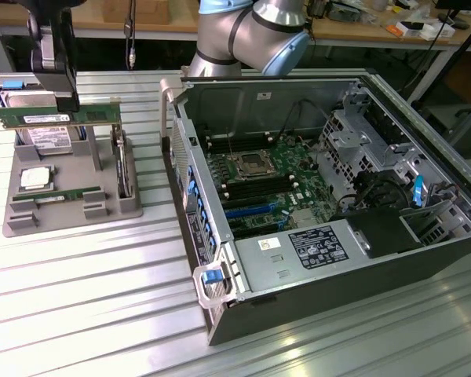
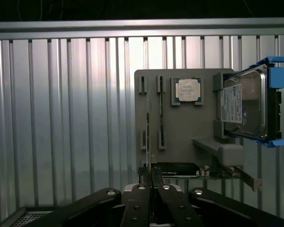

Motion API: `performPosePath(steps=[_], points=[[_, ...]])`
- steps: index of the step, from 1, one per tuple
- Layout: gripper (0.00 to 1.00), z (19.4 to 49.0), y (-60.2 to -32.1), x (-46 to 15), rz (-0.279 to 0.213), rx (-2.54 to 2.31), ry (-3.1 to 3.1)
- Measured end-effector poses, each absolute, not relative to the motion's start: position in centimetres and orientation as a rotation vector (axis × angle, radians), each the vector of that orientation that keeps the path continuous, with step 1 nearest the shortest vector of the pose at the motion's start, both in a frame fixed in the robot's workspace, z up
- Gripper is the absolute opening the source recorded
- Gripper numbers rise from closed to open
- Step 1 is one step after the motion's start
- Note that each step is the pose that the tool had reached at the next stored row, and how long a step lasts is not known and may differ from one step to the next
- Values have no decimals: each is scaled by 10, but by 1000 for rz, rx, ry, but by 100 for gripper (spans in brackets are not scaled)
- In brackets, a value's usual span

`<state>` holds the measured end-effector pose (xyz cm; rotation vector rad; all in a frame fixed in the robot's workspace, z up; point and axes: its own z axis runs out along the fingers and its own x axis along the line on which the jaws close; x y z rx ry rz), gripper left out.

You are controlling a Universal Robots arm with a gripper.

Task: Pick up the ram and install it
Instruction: 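Pick up the ram and move it above insertion slot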

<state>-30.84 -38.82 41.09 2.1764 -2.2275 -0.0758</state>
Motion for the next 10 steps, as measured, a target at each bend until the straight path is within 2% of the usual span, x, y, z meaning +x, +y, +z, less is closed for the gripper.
performPosePath(steps=[10], points=[[12, 411, -388, -285, -76, 2176, -2227]])
